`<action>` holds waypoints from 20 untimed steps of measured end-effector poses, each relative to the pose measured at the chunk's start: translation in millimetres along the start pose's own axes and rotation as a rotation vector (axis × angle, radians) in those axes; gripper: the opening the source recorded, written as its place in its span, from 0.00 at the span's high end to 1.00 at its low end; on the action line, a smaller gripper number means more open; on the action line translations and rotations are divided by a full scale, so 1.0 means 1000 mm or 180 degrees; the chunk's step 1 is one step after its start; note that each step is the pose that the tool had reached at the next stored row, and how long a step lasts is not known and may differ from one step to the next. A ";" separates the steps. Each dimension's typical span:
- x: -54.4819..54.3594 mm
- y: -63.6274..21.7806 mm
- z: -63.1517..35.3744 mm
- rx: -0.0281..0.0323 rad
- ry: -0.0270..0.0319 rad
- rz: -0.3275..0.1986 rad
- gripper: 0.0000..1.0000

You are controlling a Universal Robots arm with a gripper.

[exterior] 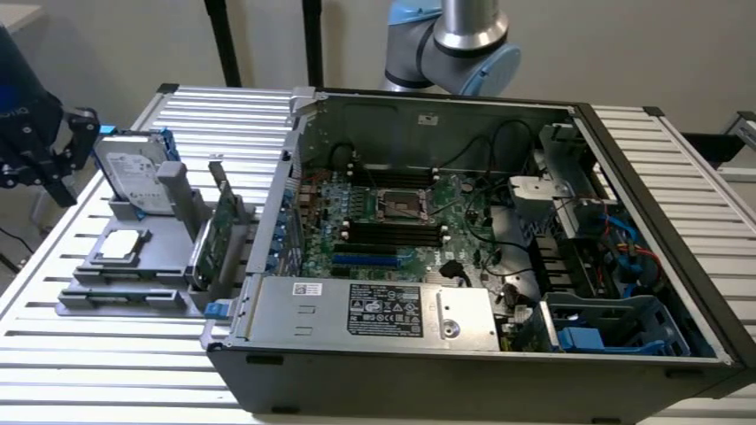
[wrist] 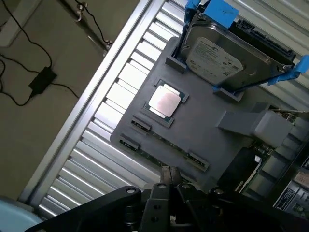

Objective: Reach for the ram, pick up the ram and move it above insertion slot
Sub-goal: 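Pick up the ram and move it above insertion slot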

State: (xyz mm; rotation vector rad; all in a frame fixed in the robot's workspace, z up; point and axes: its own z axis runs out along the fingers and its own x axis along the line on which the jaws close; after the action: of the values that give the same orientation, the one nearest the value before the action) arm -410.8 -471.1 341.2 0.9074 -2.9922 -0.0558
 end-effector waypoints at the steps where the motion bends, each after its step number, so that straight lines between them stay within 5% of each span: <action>1: 0.000 0.0000 0.0000 0.0000 0.0002 -0.0058 0.89; 20: 0.000 0.0000 0.0000 0.0004 0.0044 -0.1158 0.89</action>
State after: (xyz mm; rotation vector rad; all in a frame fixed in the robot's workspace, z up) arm -410.8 -471.2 341.2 1.4314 -2.7729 -0.0507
